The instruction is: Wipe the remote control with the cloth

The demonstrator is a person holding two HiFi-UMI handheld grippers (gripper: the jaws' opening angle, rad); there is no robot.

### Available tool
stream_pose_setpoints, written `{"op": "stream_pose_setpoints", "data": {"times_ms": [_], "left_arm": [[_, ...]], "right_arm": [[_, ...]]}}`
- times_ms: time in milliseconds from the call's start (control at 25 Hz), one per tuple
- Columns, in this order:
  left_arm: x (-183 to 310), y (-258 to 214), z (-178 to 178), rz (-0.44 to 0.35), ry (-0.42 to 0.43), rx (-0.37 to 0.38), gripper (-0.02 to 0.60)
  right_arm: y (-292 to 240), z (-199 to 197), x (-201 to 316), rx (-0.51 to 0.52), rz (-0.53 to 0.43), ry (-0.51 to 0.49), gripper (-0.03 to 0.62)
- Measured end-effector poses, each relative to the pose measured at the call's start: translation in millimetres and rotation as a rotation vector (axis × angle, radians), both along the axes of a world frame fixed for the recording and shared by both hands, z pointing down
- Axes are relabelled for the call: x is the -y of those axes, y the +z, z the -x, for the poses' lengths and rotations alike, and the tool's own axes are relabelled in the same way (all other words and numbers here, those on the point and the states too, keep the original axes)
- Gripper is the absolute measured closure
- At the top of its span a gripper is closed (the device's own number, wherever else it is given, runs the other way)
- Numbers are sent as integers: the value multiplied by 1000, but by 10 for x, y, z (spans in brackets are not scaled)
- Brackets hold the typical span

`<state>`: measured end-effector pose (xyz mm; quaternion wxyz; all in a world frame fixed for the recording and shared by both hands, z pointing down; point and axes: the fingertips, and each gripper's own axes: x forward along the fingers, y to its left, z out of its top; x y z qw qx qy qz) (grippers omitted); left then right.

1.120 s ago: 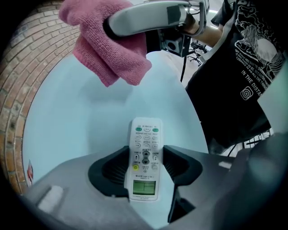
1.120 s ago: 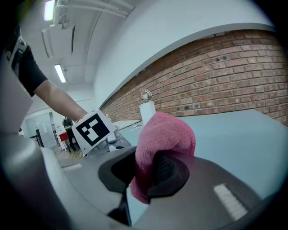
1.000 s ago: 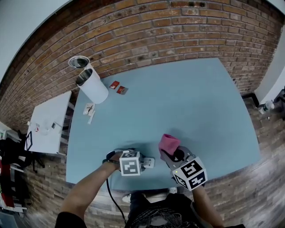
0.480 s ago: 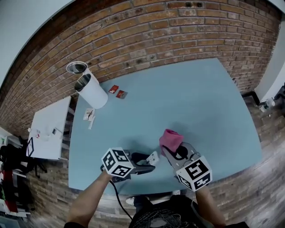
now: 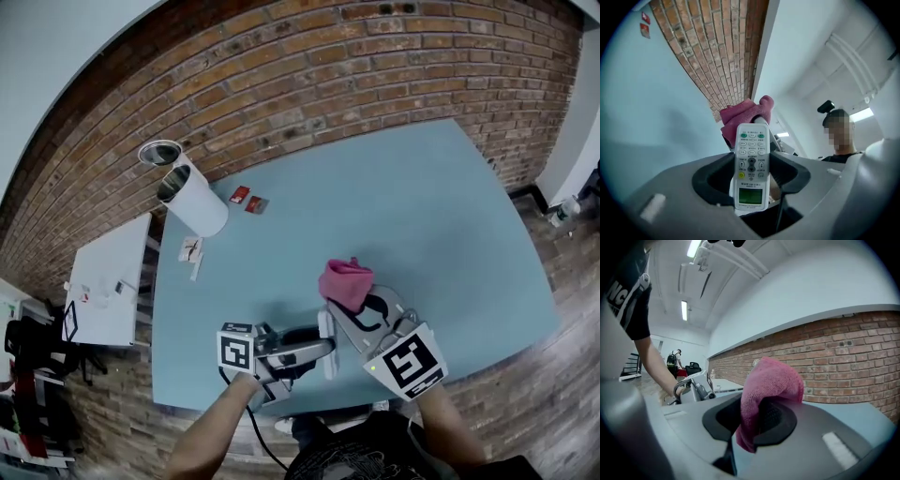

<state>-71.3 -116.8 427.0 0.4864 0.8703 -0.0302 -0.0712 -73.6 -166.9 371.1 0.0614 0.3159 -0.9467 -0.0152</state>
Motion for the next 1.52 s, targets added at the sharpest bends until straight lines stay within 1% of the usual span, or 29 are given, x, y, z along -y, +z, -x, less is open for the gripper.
{"op": "stream_pose_setpoints", "data": {"times_ms": [80,160,200,280,400,680,800,1040,1280,1400,1520], "left_arm": [[30,-62,26,50,-46,-97,348],[41,-116,56,114,-87,-200,350],[36,-129,73,139,-100,-236,350],[25,-142,113,157,-122,-270,350],[27,-156,173,159,-155,-292,350],[66,-167,277,165,-217,-316,350],[140,-202,357,160,-275,-350,350],[331,-245,552,163,-404,-384,350],[504,-243,722,168,-525,-380,351],[617,-229,826,177,-602,-387,351],[688,-243,893,184,-650,-406,353]], "right_arm": [[-80,72,-33,1,-6,-17,534],[-115,134,-66,-25,-31,-38,534],[-122,163,-89,-46,-47,-49,534],[-115,215,-145,-87,-69,-66,534],[-91,258,-210,-117,-77,-72,534],[-54,284,-304,-135,-81,-87,534],[-22,290,-355,-132,-74,-95,534],[30,355,-434,-128,-56,-107,534],[64,353,-452,-124,-42,-110,534],[75,340,-440,-96,-41,-112,534],[94,317,-426,-63,-24,-103,534]]}}
